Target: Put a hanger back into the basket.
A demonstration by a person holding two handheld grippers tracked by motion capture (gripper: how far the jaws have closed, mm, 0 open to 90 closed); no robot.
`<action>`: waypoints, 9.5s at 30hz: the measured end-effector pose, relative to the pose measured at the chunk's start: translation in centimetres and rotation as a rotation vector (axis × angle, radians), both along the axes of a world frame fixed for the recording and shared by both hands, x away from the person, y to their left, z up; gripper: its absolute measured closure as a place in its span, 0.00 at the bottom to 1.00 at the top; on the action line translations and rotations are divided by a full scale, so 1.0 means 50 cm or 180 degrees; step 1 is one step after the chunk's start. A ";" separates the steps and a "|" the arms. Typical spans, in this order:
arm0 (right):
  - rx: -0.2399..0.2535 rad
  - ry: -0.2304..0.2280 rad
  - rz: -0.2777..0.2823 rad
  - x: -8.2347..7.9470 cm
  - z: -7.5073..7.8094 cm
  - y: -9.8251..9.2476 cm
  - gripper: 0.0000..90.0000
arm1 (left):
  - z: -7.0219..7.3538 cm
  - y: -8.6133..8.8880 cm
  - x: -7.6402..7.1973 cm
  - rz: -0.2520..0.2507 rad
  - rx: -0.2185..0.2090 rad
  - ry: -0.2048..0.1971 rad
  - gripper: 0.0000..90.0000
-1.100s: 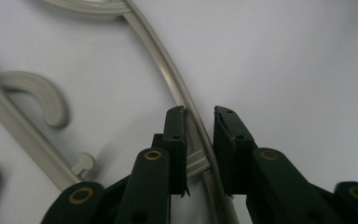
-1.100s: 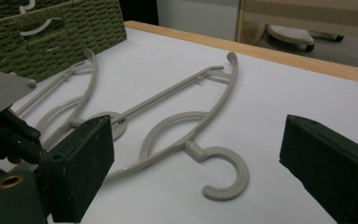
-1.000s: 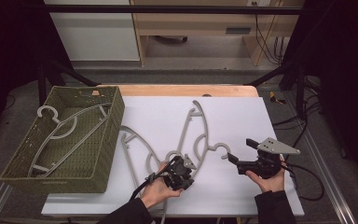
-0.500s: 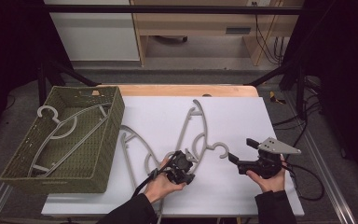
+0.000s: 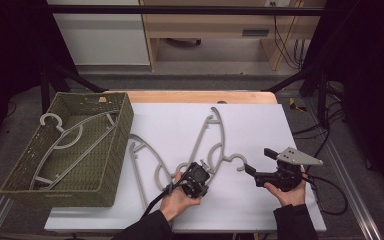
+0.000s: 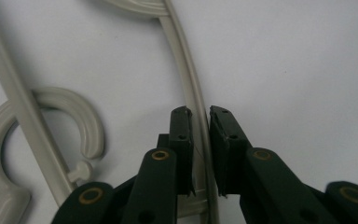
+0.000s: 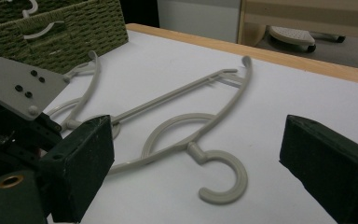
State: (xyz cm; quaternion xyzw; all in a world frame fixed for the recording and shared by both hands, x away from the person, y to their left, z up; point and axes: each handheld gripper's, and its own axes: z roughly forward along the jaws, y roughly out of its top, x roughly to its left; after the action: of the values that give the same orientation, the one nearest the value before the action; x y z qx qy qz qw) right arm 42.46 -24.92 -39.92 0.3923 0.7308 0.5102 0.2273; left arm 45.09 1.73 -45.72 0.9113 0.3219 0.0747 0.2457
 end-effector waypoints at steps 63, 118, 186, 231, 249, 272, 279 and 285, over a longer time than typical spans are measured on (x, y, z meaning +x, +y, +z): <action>0.0092 -0.0076 -0.0050 -0.011 0.015 -0.028 0.05 | 0.317 0.504 -0.048 -0.0078 -0.0516 -0.0843 0.91; -0.0046 -0.0036 -0.0006 -0.003 0.004 -0.012 0.03 | 0.210 0.848 -0.049 0.0136 -0.0527 -0.0451 0.91; -0.0071 -0.0021 0.0011 -0.003 0.002 -0.008 0.04 | 0.141 0.711 0.080 0.0738 0.0521 -0.0340 0.70; -0.0022 -0.0030 -0.0005 -0.002 0.004 -0.009 0.03 | 0.229 0.769 0.009 0.1757 -0.0981 -0.1418 0.26; 0.0019 -0.0073 -0.0023 -0.004 0.006 -0.011 0.01 | 0.211 0.605 -0.065 0.1160 -0.1474 -0.1677 0.13; -0.0005 -0.0049 0.0008 -0.008 0.005 -0.010 0.01 | 0.118 0.358 -0.104 0.0437 -0.1175 -0.1105 0.17; -0.0018 -0.0043 0.0023 -0.008 0.004 -0.008 0.02 | 0.055 0.307 -0.099 0.0376 -0.0932 -0.0716 0.23; -0.0039 -0.0020 0.0052 -0.006 0.001 -0.004 0.02 | 0.030 0.283 -0.083 0.0370 -0.0870 -0.0536 0.35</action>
State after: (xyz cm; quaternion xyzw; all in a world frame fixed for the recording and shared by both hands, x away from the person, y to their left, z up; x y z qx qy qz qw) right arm 42.14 -25.13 -39.86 0.3833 0.7364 0.5088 0.2278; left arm 40.95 15.87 -44.21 0.8397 0.3594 0.1205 0.3888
